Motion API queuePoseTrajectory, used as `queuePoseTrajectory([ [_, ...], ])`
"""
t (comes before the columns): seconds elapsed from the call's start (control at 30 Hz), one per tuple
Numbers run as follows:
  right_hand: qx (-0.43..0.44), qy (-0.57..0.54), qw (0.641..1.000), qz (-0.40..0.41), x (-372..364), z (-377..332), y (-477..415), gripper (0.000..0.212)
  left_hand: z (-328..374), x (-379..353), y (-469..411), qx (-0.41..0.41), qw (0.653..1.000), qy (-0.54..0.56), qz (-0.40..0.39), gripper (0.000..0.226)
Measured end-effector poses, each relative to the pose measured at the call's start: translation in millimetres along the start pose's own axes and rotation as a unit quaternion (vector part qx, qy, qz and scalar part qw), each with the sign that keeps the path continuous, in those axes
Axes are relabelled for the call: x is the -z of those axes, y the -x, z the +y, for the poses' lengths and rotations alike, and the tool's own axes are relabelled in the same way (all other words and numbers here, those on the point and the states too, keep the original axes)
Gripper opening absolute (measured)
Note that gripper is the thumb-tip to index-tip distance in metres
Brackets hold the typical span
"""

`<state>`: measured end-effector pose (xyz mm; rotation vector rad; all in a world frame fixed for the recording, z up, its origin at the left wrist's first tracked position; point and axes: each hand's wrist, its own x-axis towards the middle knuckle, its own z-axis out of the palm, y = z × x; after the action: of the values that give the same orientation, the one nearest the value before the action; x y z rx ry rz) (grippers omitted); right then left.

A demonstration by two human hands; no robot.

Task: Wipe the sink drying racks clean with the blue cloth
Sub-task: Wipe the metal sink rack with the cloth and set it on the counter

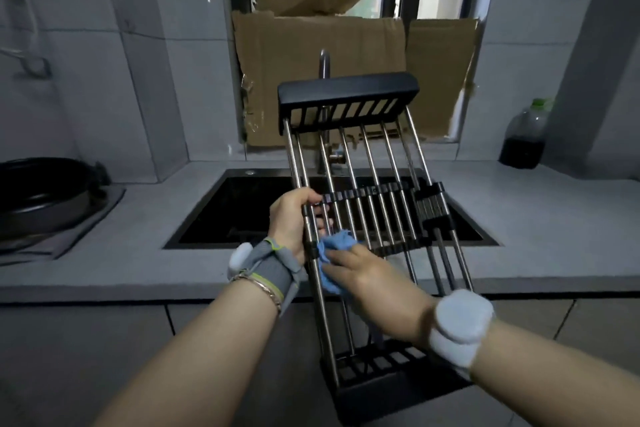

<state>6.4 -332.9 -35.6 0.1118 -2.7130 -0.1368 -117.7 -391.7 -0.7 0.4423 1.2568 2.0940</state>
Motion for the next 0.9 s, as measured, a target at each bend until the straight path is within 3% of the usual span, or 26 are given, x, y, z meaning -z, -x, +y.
queuePoseTrajectory([
  [0.07,-0.063,-0.08,0.995,0.0,25.8,1.2,-4.4,0.025,-7.1,1.9,9.9,0.017,1.0,-0.008,-0.005,0.024],
  [0.13,-0.168,-0.127,0.964,0.163,51.1,9.8,-21.2,0.029,-12.8,0.7,19.1,0.033,0.999,-0.04,-0.014,0.014],
  [0.2,-0.248,-0.129,0.925,0.258,63.0,15.6,-38.4,0.037,-18.2,-2.1,22.4,0.021,0.997,-0.063,-0.031,0.03],
  [0.27,-0.274,-0.107,0.938,0.186,56.2,13.1,-42.9,0.053,-19.6,-9.6,26.7,0.009,0.997,-0.058,-0.048,0.043],
  [0.37,-0.253,-0.008,0.966,0.053,23.8,-3.4,-25.1,0.07,-14.8,-13.1,31.3,0.017,0.997,-0.032,-0.067,0.034],
  [0.43,-0.194,0.054,0.979,0.018,4.3,-16.3,-3.1,0.076,-11.9,-9.2,28.0,0.045,0.997,-0.03,-0.058,0.055],
  [0.57,-0.076,0.121,0.99,-0.01,-11.0,-17.9,22.2,0.085,-13.8,0.3,25.6,0.072,0.996,-0.027,-0.037,0.036],
  [0.63,-0.035,0.086,0.996,0.002,-1.0,-2.7,19.7,0.053,-18.6,2.1,25.5,0.109,0.992,-0.02,-0.051,0.041],
  [0.7,-0.094,-0.004,0.993,0.07,22.4,14.2,7.4,0.022,-21.9,3.1,25.3,0.111,0.992,-0.03,-0.054,0.035],
  [0.77,-0.227,-0.072,0.95,0.2,42.7,31.3,-8.0,0.02,-22.7,2.3,26.6,0.091,0.993,-0.058,-0.049,0.024],
  [0.83,-0.35,-0.094,0.882,0.301,58.1,48.0,-23.6,0.028,-22.0,-2.6,30.6,0.071,0.993,-0.073,-0.053,0.019],
  [0.9,-0.423,-0.1,0.839,0.328,58.7,55.1,-36.6,0.034,-20.9,-9.0,37.1,0.047,0.993,-0.094,-0.046,0.014],
])
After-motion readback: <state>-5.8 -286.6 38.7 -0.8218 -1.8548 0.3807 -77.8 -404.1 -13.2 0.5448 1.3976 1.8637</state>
